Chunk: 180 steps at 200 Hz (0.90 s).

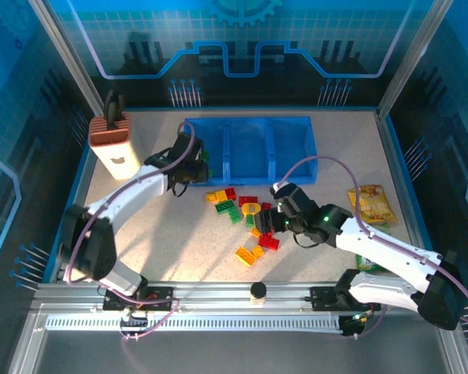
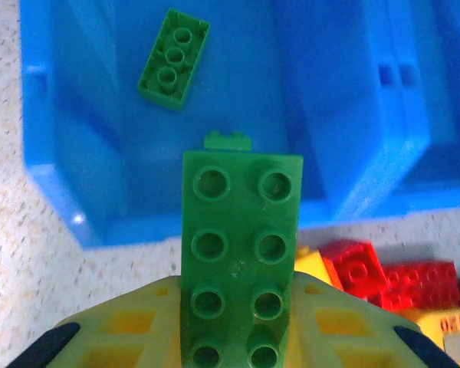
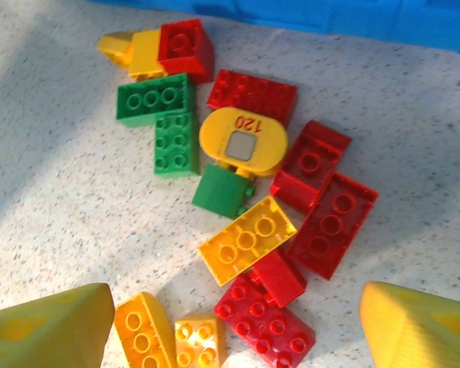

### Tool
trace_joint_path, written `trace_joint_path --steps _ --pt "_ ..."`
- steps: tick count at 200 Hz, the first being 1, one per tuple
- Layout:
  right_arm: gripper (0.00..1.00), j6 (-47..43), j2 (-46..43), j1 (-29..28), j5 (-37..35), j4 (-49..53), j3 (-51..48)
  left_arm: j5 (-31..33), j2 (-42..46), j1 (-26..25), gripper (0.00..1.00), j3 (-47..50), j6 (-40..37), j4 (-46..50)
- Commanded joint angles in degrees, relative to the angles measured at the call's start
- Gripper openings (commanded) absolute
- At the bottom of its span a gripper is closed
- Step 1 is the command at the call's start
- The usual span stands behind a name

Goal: Sort the legos into containers by color
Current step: Place the lego in the container.

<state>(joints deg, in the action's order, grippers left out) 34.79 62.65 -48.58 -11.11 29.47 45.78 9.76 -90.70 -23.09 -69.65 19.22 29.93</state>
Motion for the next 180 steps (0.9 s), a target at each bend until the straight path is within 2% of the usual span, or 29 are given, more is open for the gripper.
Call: trace_joint_path --steps 1,27,66,98,106,117,153,180 --pt "0.84 -1.66 1.94 -2.92 1.35 0.44 -0.69 -0.68 -6.0 0.66 0.3 -6.39 -2.12 1.14" --pt "0.85 -3.97 5.34 -4.18 4.95 2.91 -0.45 -0.62 -12.02 1.77 0.34 -12.19 -2.24 2.74" --pt "0.84 -6.99 8.75 -8.25 6.34 4.61 -0.22 -0.47 -16.35 2.19 0.4 -16.48 -2.61 4.95" --pt "0.84 -7.42 11.06 -9.82 8.39 2.23 -0.3 -0.64 -14.86 2.18 0.63 -16.01 -2.0 4.51" --pt "0.84 -7.48 11.87 -10.25 8.31 1.85 0.06 -0.62 -14.19 2.18 0.7 -15.96 -1.9 4.59" --pt "0.84 -7.58 13.25 -10.78 8.32 1.64 0.81 -0.92 -12.97 2.17 0.72 -15.77 -1.74 4.63" --pt "0.84 -9.05 19.74 -12.82 7.7 2.06 4.27 -1.94 -3.9 2.18 0.73 -11.2 -0.21 2.93" --pt "0.82 -10.11 25.15 -13.86 5.48 3.61 9.12 -2.13 6.14 2.17 0.71 -3.71 1.71 0.21"
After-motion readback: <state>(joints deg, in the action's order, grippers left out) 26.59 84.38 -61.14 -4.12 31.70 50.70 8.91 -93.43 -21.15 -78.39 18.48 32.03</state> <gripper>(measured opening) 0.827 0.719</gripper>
